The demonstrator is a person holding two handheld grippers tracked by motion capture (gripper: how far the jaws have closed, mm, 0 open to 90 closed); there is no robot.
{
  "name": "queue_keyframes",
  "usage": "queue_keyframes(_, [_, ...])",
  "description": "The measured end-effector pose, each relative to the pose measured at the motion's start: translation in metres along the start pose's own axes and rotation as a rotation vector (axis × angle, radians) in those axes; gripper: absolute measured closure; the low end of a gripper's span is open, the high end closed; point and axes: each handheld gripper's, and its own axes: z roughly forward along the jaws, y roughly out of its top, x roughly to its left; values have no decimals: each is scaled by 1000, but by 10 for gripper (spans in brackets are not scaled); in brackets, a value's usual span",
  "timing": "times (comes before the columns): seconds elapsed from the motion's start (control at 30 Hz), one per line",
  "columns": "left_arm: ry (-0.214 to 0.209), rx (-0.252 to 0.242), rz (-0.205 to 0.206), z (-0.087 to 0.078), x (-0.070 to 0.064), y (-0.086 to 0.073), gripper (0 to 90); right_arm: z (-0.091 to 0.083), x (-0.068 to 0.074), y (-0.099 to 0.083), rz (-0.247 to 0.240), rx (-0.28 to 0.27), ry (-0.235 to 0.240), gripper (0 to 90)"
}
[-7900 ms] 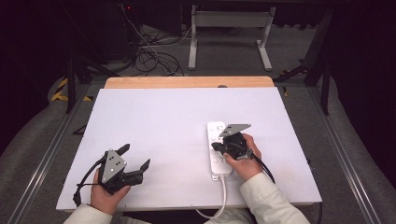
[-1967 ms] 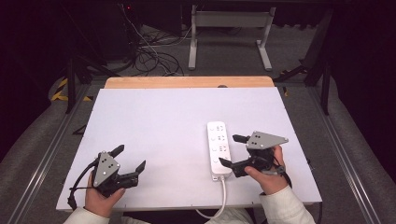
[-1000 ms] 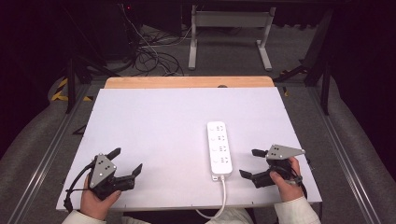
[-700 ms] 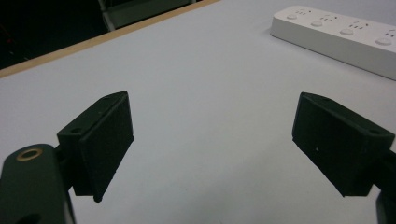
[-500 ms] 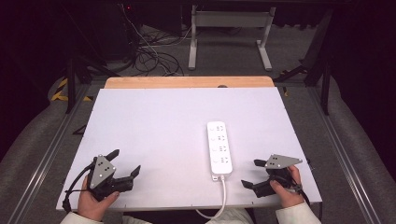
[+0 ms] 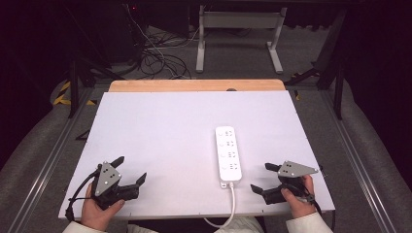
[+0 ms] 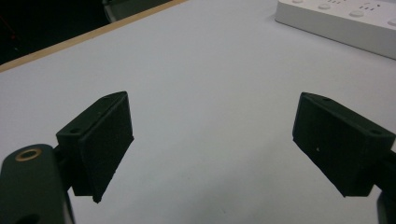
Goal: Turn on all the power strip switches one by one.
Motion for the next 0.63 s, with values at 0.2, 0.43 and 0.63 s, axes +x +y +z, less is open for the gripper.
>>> queue_keyframes(0.2, [4, -42, 15, -2, 0, 0, 119, -2, 0, 2, -35, -17, 4, 52])
queue_keyframes(0.43, [10, -34, -7, 0, 0, -1, 117, -1, 0, 2, -30, 8, -11, 36])
queue_keyframes(0.63, [7, -22, -45, 1, 4, -2, 116, -1, -3, 1, 14, -5, -40, 35])
